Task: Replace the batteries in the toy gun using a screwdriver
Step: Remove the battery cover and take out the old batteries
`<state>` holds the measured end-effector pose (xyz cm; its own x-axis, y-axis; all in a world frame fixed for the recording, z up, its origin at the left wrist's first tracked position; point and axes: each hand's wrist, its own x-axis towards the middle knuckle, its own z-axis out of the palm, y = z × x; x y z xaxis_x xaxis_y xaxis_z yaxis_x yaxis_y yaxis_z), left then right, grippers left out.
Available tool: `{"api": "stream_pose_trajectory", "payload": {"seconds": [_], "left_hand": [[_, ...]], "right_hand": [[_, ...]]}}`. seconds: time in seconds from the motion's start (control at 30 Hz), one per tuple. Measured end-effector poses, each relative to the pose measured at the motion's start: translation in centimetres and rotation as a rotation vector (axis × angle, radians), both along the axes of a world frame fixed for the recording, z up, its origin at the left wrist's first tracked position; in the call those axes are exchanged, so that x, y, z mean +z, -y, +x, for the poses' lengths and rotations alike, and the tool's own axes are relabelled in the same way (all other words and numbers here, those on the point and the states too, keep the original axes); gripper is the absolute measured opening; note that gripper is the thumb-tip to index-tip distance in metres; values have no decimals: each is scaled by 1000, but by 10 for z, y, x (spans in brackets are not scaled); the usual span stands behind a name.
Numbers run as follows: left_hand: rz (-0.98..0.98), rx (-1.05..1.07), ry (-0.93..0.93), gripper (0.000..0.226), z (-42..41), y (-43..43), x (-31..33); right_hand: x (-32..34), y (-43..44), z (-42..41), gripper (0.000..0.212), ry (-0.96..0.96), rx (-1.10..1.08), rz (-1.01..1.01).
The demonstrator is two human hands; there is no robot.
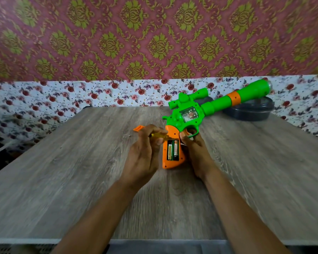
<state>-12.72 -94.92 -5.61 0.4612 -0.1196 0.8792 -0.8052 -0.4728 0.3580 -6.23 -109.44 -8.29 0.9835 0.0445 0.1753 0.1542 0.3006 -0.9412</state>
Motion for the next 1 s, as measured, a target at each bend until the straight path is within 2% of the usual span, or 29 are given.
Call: {"api": "stream_pose_trajectory", "payload": {"seconds": [0.07,0.2,0.27,0.5,0.67,0.77,0.87,1.0], "left_hand": [[1,3,14,17,0,1,0],[11,3,45,14,2,0,-1],[-2,28,32,14,3,-1,-2],[-51,75,48,25,2,0,0],[-74,41,28,24,2,0,-2],[3,24,41,20,1,1,-4],[113,60,93,26,3,2,-7],[-15,75,0,19,3,1,-3]], "right_hand": [[1,0,0,52,-4,-4,4],[2,0,0,27,4,-2,9],[3,-1,-1,24,2,-2,15],[4,-1,-2,27,-30,10,22],[4,1,-2,29,-25,13,12],[2,1,-3,36,-10,16,5],[3,1,-4,36,-7,18,13],[4,0,-4,34,-14,17,12]]}}
